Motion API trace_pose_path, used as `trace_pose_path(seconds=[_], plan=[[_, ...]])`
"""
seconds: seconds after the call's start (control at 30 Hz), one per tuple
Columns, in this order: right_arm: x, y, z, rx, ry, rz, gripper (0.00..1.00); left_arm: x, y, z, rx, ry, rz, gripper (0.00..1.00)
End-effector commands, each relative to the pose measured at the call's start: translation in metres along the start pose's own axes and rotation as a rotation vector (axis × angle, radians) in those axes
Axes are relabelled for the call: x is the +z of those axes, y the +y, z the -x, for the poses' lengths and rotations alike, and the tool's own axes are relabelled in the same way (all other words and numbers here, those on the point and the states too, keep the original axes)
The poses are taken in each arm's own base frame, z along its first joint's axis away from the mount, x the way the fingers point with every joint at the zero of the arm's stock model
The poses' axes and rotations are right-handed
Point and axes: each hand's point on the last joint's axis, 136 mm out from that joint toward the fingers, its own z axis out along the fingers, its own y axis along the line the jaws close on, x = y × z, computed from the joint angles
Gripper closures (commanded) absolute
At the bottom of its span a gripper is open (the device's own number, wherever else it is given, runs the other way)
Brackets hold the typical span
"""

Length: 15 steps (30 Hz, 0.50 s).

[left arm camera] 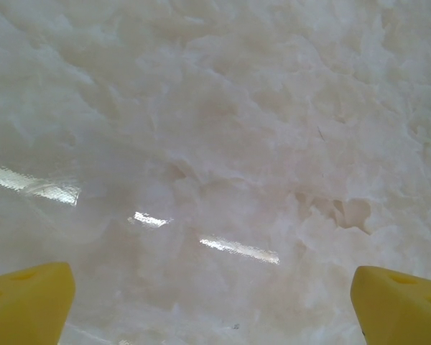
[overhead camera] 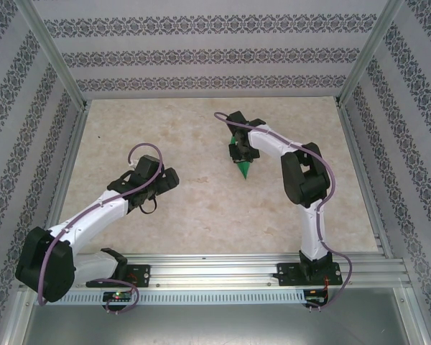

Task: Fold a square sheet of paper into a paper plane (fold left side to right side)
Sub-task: Move the paper plane to the center of the table.

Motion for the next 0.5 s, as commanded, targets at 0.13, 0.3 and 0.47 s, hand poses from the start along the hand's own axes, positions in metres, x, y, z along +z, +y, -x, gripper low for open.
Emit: trace_pose_path(seconds=[0.13,0.3,0.47], plan=[[0.008,-0.008,0.006,0.005,0.009,-0.036,0.79,-0.004,-0.007,0.011,0.009,-0.020,-0.016,0.01],[0.015,-0.014,0.005,0.019,0.023,-0.054,0.79,-0.004,-0.008,0.011,0.010,-0.017,-0.017,0.01],[0.022,-0.019,0.001,0.049,0.047,-0.045,0.79,-0.005,-0.007,0.010,0.008,-0.016,-0.019,0.01]])
